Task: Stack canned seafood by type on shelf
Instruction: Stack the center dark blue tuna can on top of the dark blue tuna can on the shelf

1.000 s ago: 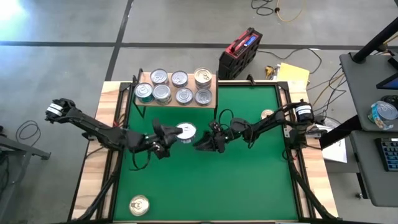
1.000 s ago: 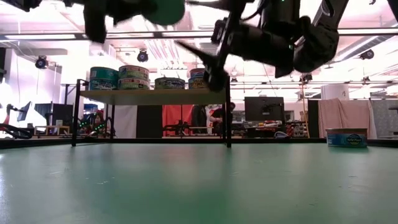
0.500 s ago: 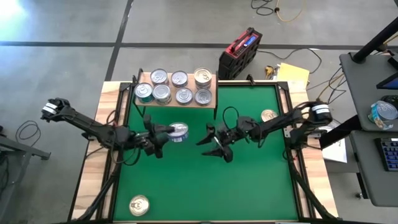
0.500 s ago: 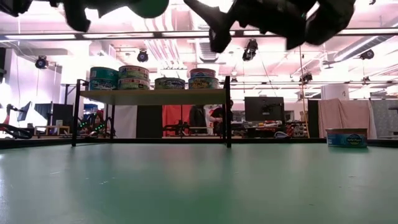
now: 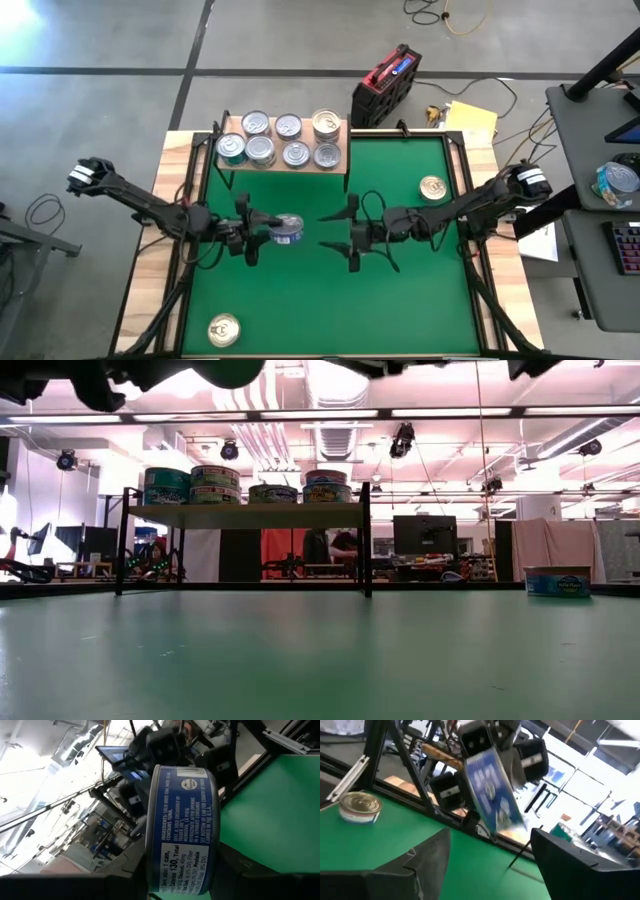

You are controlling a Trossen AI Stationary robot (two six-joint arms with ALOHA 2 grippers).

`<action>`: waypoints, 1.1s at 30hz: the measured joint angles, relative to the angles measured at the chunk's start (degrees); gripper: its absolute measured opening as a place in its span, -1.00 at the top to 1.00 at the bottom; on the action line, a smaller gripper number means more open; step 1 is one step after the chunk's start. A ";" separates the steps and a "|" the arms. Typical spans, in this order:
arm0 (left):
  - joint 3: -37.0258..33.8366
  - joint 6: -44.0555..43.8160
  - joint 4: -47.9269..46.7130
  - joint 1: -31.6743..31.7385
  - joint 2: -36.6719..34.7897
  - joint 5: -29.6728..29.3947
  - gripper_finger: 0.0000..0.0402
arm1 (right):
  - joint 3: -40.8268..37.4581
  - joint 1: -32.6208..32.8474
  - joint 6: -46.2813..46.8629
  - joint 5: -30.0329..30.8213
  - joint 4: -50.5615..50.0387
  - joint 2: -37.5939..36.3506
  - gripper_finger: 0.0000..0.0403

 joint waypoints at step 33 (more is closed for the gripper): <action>0.85 -1.01 10.74 0.26 11.23 -3.30 0.16 | 16.54 0.16 -9.19 0.99 -16.97 7.98 0.35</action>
